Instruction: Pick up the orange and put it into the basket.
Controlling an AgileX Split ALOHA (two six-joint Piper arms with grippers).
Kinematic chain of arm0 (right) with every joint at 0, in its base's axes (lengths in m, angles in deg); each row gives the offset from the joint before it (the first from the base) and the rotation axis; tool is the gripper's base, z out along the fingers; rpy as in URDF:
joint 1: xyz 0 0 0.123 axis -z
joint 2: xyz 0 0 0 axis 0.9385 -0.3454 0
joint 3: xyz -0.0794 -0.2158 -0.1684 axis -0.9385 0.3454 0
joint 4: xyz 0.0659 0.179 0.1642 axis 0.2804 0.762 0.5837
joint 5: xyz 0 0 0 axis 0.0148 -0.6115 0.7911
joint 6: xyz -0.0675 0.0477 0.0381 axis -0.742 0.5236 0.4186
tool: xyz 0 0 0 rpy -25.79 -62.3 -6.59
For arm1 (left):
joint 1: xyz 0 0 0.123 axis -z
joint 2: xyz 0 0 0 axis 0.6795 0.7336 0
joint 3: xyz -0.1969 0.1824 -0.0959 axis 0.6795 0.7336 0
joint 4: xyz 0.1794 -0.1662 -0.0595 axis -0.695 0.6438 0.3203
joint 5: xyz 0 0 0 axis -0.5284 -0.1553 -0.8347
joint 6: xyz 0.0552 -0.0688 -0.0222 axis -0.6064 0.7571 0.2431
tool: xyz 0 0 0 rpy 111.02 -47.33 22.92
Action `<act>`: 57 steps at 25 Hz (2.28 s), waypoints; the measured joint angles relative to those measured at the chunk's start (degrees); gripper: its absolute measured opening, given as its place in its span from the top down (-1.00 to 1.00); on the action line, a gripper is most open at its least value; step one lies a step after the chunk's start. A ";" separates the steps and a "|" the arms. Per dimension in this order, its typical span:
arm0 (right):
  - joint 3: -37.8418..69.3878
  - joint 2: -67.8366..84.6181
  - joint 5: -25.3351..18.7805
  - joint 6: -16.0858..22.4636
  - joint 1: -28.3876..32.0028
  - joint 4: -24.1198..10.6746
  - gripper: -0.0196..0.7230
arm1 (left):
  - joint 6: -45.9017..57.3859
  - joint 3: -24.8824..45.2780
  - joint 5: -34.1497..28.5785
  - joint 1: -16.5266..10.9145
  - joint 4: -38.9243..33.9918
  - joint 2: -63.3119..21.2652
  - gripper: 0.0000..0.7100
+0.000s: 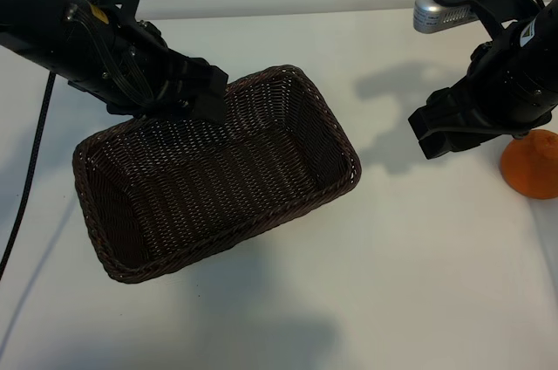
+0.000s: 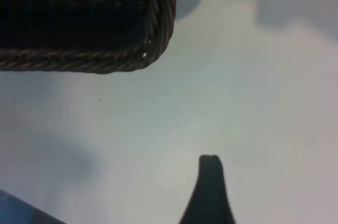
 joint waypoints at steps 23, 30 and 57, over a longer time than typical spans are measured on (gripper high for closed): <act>0.00 0.00 0.55 0.00 0.00 -0.06 -0.54 | 31.11 6.92 -8.60 0.00 -28.78 -10.87 -0.61; 0.00 0.00 0.79 0.00 0.00 -0.06 -0.54 | 40.12 13.25 -8.86 0.00 -35.19 -14.92 -0.61; 0.00 0.00 1.46 -0.81 0.00 -0.06 -0.54 | 48.74 26.14 9.47 0.00 -31.91 -4.35 -0.60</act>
